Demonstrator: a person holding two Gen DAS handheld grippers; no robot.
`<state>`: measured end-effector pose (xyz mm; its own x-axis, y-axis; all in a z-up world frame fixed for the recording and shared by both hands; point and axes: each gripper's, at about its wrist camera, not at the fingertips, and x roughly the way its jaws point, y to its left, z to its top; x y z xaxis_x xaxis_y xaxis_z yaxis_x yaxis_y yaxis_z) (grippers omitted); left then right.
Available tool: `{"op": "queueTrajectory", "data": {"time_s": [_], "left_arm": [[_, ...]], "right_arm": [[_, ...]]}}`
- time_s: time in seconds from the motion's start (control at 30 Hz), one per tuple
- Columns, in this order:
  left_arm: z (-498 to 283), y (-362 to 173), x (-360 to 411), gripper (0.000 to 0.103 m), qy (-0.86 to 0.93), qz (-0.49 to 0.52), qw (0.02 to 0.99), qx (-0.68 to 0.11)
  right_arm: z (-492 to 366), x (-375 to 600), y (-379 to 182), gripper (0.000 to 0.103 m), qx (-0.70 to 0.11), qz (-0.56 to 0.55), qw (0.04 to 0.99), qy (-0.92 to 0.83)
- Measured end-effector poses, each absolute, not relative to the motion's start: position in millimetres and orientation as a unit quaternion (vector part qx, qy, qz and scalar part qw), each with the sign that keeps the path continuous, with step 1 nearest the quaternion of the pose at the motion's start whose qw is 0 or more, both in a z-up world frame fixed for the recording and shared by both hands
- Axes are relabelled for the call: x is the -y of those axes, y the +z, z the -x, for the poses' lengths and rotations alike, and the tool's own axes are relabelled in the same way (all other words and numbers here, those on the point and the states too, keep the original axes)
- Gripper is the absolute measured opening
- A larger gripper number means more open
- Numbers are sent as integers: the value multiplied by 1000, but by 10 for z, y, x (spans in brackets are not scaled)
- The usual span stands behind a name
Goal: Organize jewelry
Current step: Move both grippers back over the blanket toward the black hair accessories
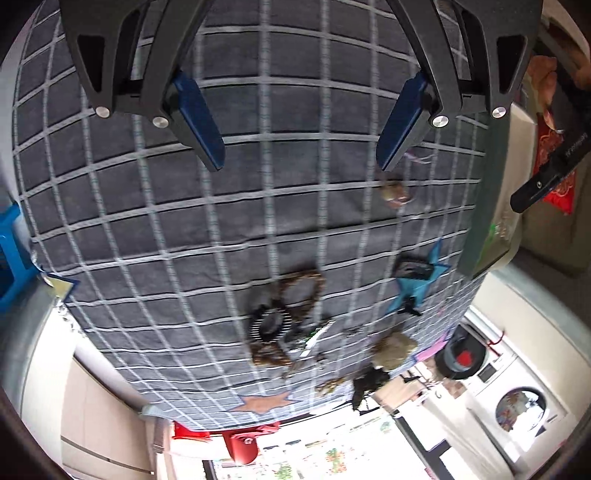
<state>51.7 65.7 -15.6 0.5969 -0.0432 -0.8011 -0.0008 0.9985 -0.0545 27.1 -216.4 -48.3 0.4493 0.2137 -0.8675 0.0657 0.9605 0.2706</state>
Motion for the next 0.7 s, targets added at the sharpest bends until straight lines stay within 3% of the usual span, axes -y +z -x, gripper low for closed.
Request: {"op": "queueTrajectory", "data": {"time_s": [0.63, 0.7], "left_arm": [[-1686, -371, -237, 103, -26, 1, 889, -458], [-1833, -427, -207, 103, -25, -7, 888, -459]], "right_arm": [[-1148, 2536, -527, 86, -502, -135, 854, 2], [-1254, 2577, -542, 81, -502, -131, 855, -7]]}}
